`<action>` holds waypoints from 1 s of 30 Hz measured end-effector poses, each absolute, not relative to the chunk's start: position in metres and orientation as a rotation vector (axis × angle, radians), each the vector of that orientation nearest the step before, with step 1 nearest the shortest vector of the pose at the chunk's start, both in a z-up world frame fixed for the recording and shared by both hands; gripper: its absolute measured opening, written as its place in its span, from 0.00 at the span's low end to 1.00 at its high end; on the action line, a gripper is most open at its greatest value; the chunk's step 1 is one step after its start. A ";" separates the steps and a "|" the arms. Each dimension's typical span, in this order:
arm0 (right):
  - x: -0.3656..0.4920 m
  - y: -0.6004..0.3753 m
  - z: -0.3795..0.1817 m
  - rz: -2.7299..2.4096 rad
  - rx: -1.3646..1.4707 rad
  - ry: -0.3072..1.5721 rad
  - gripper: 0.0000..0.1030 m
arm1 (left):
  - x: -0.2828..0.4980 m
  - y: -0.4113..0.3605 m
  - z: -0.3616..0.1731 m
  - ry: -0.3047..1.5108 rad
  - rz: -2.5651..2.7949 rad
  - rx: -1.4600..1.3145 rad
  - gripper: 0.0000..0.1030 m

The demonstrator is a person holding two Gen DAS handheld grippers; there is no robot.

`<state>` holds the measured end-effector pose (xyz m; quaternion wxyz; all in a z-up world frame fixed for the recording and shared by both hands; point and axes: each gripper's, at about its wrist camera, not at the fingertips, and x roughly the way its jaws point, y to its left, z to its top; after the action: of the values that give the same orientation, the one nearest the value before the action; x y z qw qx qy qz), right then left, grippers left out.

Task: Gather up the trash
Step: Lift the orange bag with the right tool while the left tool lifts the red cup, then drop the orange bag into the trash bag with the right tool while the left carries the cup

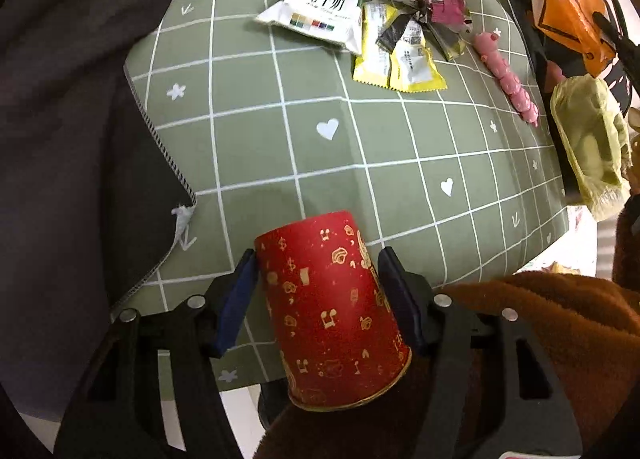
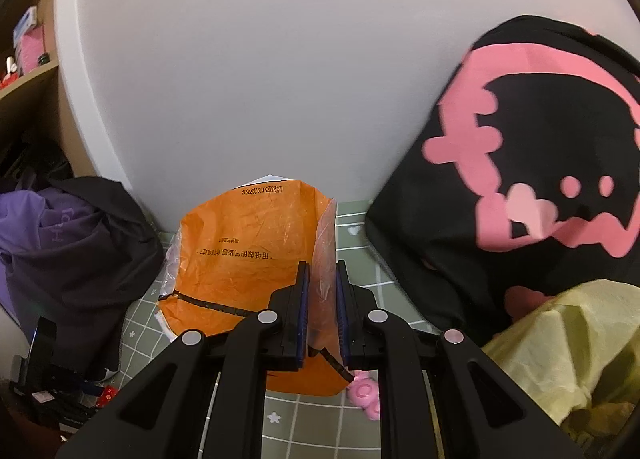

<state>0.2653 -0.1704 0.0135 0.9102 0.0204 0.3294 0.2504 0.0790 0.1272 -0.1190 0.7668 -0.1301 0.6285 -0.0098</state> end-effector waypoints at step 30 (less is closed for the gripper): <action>0.206 -0.352 0.070 -0.109 -0.371 0.607 0.13 | 0.238 -0.089 0.061 0.625 -0.453 -0.079 0.55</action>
<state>0.2062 -0.3524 0.0699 0.9361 -0.1813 0.2968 -0.0535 0.2384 -0.0887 0.0605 0.9257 -0.0386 0.3046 -0.2211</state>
